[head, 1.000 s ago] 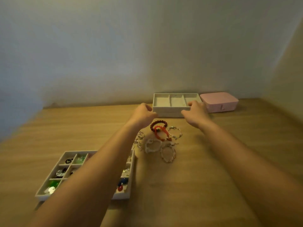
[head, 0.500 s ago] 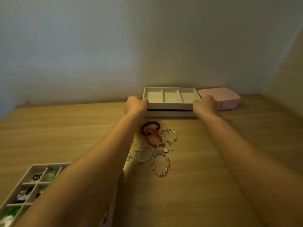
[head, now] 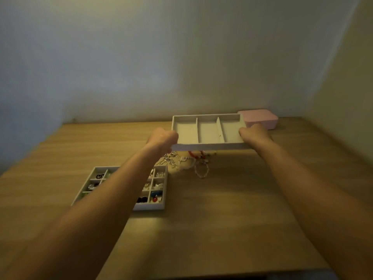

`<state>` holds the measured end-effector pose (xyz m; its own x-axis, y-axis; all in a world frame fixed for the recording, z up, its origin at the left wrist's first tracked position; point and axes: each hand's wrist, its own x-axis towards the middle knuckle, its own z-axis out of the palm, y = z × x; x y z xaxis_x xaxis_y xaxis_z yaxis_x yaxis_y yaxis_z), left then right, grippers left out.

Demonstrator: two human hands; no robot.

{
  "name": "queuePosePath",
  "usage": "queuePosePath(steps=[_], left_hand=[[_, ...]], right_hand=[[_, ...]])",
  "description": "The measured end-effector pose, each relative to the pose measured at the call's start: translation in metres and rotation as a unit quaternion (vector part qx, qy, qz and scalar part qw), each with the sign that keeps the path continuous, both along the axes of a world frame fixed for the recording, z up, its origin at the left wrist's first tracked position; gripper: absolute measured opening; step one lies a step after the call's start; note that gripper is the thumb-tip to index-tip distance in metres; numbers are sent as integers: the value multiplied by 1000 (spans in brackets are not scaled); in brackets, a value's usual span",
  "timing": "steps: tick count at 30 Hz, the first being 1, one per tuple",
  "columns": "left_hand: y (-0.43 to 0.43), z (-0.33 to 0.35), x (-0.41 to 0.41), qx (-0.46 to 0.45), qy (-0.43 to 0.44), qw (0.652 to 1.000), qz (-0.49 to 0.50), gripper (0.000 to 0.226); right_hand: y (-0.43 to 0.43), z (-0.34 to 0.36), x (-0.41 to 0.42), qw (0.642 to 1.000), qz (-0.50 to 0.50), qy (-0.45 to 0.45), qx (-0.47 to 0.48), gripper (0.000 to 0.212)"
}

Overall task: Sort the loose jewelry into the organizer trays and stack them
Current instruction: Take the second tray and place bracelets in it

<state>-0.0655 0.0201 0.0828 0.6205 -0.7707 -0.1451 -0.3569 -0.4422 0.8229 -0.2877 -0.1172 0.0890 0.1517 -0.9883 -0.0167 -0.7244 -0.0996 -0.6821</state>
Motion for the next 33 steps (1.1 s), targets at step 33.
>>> queuePosePath(steps=[33], left_hand=[[167,-52,-12,227,-275,931,-73,19]], right_hand=[[151,-78,-18,960,138,239,-53,21]])
